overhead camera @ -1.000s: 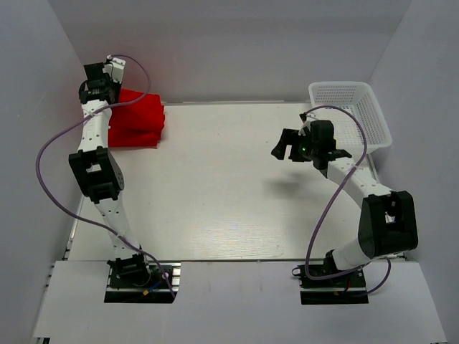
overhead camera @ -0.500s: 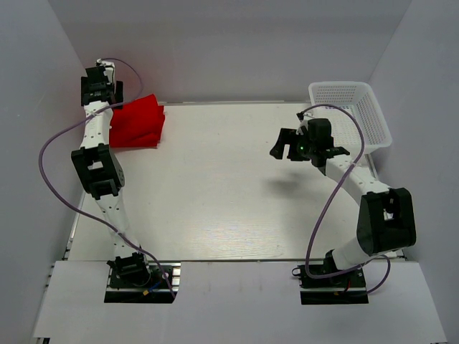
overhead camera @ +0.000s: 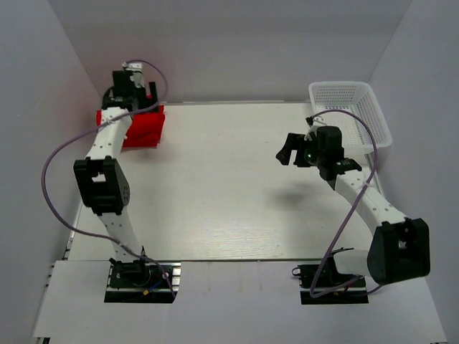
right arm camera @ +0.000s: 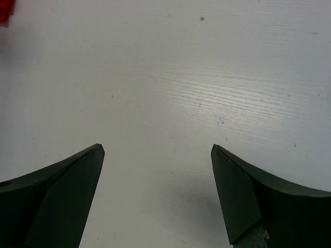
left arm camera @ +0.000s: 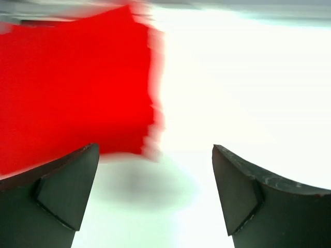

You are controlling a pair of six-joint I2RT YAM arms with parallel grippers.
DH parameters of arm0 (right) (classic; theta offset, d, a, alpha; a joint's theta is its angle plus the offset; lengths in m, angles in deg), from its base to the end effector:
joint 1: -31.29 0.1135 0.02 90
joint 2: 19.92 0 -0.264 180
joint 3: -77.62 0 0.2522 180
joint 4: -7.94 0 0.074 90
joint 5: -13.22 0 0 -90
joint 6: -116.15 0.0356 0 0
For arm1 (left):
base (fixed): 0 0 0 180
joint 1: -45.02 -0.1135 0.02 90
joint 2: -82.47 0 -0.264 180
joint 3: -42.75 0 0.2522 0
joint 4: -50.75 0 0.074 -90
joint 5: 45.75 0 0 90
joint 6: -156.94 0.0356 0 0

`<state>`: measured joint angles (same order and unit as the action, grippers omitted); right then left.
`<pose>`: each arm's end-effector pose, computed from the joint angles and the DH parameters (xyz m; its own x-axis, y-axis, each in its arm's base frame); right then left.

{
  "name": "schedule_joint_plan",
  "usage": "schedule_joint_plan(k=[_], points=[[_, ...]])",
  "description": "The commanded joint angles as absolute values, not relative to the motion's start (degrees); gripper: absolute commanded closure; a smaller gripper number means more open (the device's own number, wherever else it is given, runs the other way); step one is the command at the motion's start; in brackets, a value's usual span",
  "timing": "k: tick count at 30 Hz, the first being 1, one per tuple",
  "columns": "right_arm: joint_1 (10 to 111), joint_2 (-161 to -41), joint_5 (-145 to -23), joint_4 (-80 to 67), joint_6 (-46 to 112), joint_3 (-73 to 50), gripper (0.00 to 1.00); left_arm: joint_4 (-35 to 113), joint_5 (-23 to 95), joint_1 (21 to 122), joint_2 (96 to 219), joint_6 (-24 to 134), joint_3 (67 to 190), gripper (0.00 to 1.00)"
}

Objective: Fold and stack the t-shirts
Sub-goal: Put the neatly folded tshirt into the corner of the board with the left arm

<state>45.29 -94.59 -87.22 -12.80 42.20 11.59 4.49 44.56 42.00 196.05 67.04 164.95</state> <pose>0.2842 0.0775 0.2767 -0.5656 0.1392 -0.8128 -0.2443 0.9131 0.3264 0.4611 0.0245 0.3263 -0.6099 -0.0304 -0.7919 -0.0559 0.9984 0.0047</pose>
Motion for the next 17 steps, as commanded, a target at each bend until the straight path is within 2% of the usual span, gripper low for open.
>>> schedule_joint_plan(k=[1,5,6,11,17], points=[[45.1,-89.2,-85.7,-12.6,41.9,15.5,0.1,11.0,41.8,52.8,180.5,59.0,152.0,0.0],[45.2,-84.7,-83.6,-13.0,43.1,20.8,0.1,15.3,49.7,65.0,170.3,54.3,133.7,0.0],[45.3,-82.3,-83.5,-13.0,43.6,21.8,0.1,14.6,51.0,69.8,169.3,52.3,131.5,0.0],[45.2,-77.8,-80.9,-13.9,45.9,29.0,0.1,12.6,60.9,81.4,164.4,46.5,120.1,0.0],[45.2,-72.7,-79.5,-13.5,45.9,32.8,0.1,7.4,67.6,86.1,163.2,42.9,121.3,0.0]])
